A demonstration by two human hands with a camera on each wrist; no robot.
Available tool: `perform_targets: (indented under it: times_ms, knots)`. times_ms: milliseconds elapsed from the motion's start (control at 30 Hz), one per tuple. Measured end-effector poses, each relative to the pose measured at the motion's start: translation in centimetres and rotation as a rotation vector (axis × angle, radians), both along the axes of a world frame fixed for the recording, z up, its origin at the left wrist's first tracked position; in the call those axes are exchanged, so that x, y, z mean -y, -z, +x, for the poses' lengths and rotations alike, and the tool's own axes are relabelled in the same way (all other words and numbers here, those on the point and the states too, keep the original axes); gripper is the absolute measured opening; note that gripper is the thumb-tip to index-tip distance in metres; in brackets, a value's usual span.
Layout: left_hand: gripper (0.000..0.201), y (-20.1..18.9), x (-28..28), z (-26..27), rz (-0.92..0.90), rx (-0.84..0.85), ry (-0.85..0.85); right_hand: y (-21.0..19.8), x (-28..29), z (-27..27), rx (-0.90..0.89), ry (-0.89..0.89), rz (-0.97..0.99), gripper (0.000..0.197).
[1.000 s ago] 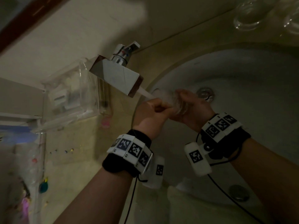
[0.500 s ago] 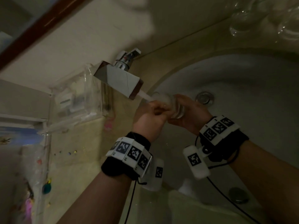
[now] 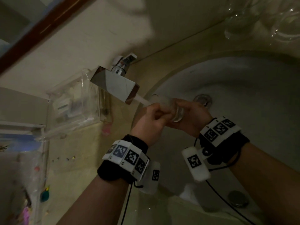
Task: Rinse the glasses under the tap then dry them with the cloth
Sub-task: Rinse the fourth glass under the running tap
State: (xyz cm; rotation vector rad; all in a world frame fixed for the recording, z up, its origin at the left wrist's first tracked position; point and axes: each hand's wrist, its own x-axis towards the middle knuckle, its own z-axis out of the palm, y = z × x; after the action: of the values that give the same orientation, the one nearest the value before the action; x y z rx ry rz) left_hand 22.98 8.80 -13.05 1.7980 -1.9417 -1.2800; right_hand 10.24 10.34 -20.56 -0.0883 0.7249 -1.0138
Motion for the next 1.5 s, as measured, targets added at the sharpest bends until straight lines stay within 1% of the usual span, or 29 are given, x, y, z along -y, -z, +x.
perform_targets:
  times_ms: [33, 67, 100, 133, 167, 200, 233, 267, 300, 367, 433, 500, 567, 600, 667, 733, 833, 867, 967, 1033, 1100, 1167, 1233, 1267, 1333, 1367, 1400, 1433, 1500]
  knots:
    - [0.01, 0.2, 0.0, 0.0, 0.012, 0.003, -0.047, -0.1, -0.1, 0.1, -0.017, 0.025, 0.012, 0.044]
    - [0.021, 0.4, 0.1, -0.1, 0.012, 0.003, -0.071, -0.1, -0.1, 0.2, -0.043, 0.046, 0.017, 0.047]
    - [0.027, 0.4, 0.2, -0.2, 0.007, 0.003, -0.069, -0.1, -0.1, 0.3, -0.085, 0.062, 0.014, 0.048]
    - [0.025, 0.3, 0.3, -0.3, -0.006, -0.008, -0.044, -0.1, 0.0, 0.4, -0.127, 0.06, 0.006, 0.047]
    - [0.019, 0.1, 0.3, -0.5, -0.023, -0.019, 0.001, 0.0, 0.0, 0.5, -0.148, 0.053, 0.001, 0.048]
    - [0.011, -0.3, 0.2, -0.8, -0.022, -0.026, 0.059, 0.0, 0.1, 0.5, -0.149, 0.046, 0.005, 0.049]
    - [0.007, -0.6, 0.1, -0.9, -0.014, -0.034, 0.112, 0.0, 0.1, 0.4, -0.133, 0.042, 0.018, 0.051]
    - [0.011, -0.7, 0.0, -1.0, 0.0, -0.04, 0.151, 0.0, 0.1, 0.2, -0.106, 0.041, 0.024, 0.05]
    - [0.015, -0.7, 0.0, -1.0, 0.007, -0.045, 0.171, -0.2, 0.1, 0.1, -0.072, 0.043, 0.022, 0.045]
    - [0.02, -0.5, 0.1, -0.9, -0.011, -0.039, 0.143, -0.6, 0.1, -0.1, 0.032, 0.063, 0.003, 0.033]
    - [0.022, -0.5, 0.1, -1.0, -0.018, -0.052, 0.075, -0.7, -0.1, -0.1, 0.081, 0.095, 0.0, 0.039]
    - [0.02, -0.5, 0.2, -1.2, -0.005, -0.1, 0.013, -0.7, 0.0, 0.0, 0.025, 0.107, 0.006, 0.041]
    - [0.016, -0.7, 0.2, -1.3, 0.012, -0.134, -0.013, -0.8, 0.1, 0.2, -0.056, 0.095, 0.014, 0.037]
    - [0.016, -0.9, 0.2, -1.3, 0.02, -0.132, 0.016, -0.6, 0.1, 0.2, -0.08, 0.078, 0.024, 0.043]
    - [0.019, -1.2, 0.2, -1.3, 0.033, -0.077, 0.146, -0.4, 0.1, 0.1, -0.093, 0.045, 0.038, 0.055]
    - [0.019, -1.4, 0.2, -1.4, 0.025, -0.024, 0.224, -0.4, 0.0, -0.1, -0.041, 0.037, 0.029, 0.056]
    - [0.015, -1.4, 0.4, -1.7, -0.013, -0.065, 0.151, -0.9, -0.1, -0.6, 0.044, 0.069, -0.027, 0.041]
    - [0.015, -1.4, 0.4, -1.7, -0.028, -0.08, 0.127, -1.0, -0.1, -0.6, 0.056, 0.088, -0.031, 0.042]
    - [0.02, -1.3, 0.4, -1.8, -0.052, -0.107, 0.081, -0.8, 0.0, -0.1, -0.013, 0.091, -0.016, 0.045]
    - [0.016, -1.2, 0.4, -1.7, -0.035, -0.078, 0.114, -0.7, 0.1, 0.2, -0.066, 0.084, 0.019, 0.052]
    - [0.02, -1.3, 0.4, -1.5, -0.005, -0.029, 0.201, -0.5, 0.1, 0.0, -0.091, 0.096, 0.028, 0.052]
    - [0.02, -1.4, 0.4, -1.7, 0.03, -0.041, 0.212, -0.7, 0.1, -0.4, -0.036, 0.093, -0.009, 0.041]
    - [0.016, -1.4, 0.5, -1.9, 0.019, -0.061, 0.158, -1.1, -0.1, -0.7, 0.021, 0.115, -0.058, 0.034]
    - [0.018, -1.4, 0.6, -1.9, -0.004, -0.066, 0.123, -1.3, -0.2, -0.7, 0.014, 0.121, -0.069, 0.035]
    - [0.02, -1.2, 0.6, -1.9, -0.077, -0.073, 0.079, -1.1, -0.2, -0.5, -0.034, 0.125, -0.034, 0.049]
    - [0.017, -1.0, 0.7, -1.8, -0.111, -0.077, 0.066, -0.9, -0.1, -0.4, -0.054, 0.125, -0.006, 0.052]
    - [0.013, -1.0, 0.7, -1.7, -0.13, -0.083, 0.065, -0.8, 0.0, -0.2, -0.071, 0.122, 0.01, 0.051]
    - [0.01, -1.1, 0.7, -1.6, -0.133, -0.077, 0.077, -0.6, 0.1, -0.1, -0.092, 0.115, 0.024, 0.049]
    - [0.014, -1.3, 0.5, -1.5, -0.124, -0.032, 0.157, -0.2, 0.2, -0.1, -0.106, 0.089, 0.035, 0.054]
